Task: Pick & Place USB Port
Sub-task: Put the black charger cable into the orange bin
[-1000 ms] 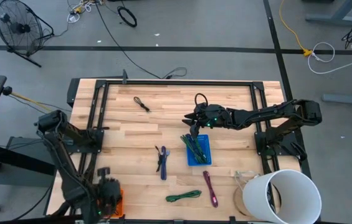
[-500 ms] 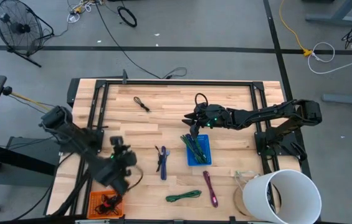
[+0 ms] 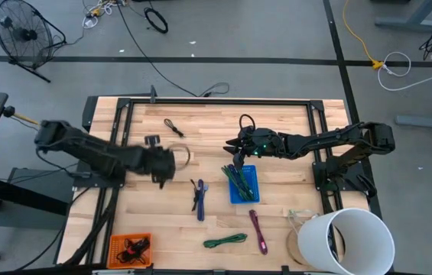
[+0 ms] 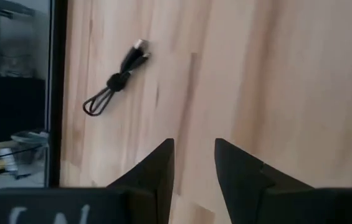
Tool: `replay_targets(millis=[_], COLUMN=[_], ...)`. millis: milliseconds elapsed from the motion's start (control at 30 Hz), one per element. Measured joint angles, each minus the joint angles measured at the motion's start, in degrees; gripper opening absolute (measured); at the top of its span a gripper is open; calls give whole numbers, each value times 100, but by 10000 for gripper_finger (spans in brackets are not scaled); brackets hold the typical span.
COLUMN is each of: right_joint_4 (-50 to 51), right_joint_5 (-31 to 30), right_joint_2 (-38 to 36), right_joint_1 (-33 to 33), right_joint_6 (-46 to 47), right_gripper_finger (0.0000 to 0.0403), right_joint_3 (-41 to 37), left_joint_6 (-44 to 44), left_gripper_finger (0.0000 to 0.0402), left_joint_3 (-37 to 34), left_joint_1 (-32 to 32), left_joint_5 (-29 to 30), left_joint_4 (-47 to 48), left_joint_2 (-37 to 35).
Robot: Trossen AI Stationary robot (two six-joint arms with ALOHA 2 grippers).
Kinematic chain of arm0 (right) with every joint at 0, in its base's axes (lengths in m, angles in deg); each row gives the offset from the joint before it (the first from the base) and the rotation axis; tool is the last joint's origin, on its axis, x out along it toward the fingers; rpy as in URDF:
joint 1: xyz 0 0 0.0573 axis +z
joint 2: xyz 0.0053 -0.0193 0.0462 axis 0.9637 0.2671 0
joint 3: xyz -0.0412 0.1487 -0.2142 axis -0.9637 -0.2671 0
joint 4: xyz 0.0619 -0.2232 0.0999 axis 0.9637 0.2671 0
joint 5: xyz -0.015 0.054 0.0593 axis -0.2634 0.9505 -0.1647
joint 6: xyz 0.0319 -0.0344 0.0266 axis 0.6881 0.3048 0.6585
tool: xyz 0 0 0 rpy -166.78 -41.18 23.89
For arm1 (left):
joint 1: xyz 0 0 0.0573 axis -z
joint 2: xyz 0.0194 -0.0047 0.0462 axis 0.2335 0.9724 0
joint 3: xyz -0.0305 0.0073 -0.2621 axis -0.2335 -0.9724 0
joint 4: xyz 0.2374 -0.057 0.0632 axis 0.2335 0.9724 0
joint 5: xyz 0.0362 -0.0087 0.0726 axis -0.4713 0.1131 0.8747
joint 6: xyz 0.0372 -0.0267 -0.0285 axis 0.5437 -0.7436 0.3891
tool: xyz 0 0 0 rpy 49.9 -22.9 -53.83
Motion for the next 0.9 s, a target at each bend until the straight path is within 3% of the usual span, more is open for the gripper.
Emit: replay_targets(millis=[233, 467, 567, 667, 900], right_joint_4=[4, 24, 26, -1, 15], right_joint_5=[7, 13, 11, 9, 2], right_joint_2=[0, 0, 0, -1, 0], right_joint_1=[2, 3, 4, 4, 4], right_joint_6=[0, 0, -11, -15, -20], right_gripper_finger=[132, 132, 132, 132, 132], right_joint_3=[0, 0, 0, 0, 0], left_joint_6=[2179, 3172, 3169, 2845, 187], left_gripper_finger=[119, 119, 119, 119, 119], left_joint_3=[-502, -528, -528, -527, -519], left_joint_1=[-1969, -3850, -4407, -4778, -5119], left_joint_5=[-1404, -2603, -3305, -3462, -3935], left_joint_4=[-1979, -2779, -3095, -3677, -4229], left_joint_2=[-460, -204, -98, 20, 244])
